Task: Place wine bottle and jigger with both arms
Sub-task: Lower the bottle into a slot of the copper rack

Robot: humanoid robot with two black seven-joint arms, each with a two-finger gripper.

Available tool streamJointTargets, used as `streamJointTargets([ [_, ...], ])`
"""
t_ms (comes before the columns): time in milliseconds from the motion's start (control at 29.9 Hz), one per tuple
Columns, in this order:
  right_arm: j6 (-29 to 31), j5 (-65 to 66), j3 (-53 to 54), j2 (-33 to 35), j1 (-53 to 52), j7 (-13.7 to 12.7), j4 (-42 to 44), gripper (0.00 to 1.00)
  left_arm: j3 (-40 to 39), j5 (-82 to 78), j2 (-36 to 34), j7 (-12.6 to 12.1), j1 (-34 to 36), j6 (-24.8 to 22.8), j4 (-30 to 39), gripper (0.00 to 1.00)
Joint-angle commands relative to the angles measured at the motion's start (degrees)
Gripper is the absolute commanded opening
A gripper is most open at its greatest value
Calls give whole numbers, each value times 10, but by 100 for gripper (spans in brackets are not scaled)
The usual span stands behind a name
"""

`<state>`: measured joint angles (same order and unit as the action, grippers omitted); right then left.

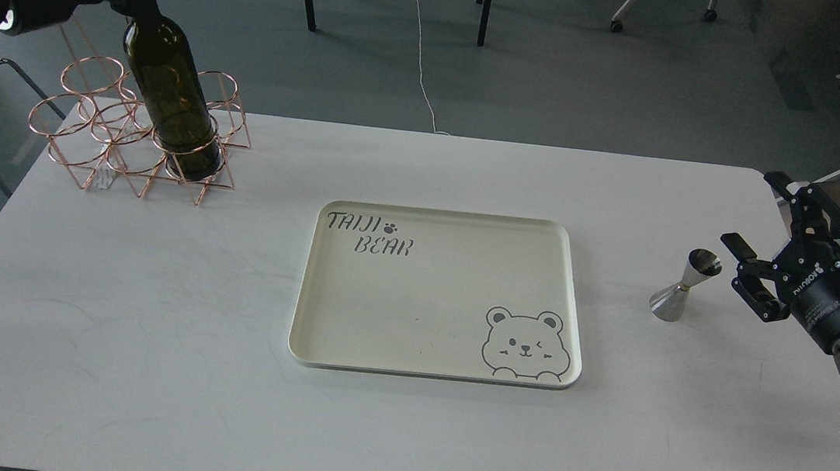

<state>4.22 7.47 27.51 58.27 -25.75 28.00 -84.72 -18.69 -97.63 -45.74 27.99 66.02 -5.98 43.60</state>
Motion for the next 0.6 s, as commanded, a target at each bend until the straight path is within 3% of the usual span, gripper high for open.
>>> streamJointTargets([
  [0,0,0,0,0,2,0,0,94,0,2,7,0,-5,0,-1,22],
  [167,0,0,0,1,2,0,0,94,-1,3,16,0,-11,1,-10,28],
  [435,0,0,0,1,2,0,-1,94,-1,7,21,0,-17,2,-12,30],
  [568,0,0,0,1,2,0,-1,94,-1,8,21,0,-19,2,-12,41],
])
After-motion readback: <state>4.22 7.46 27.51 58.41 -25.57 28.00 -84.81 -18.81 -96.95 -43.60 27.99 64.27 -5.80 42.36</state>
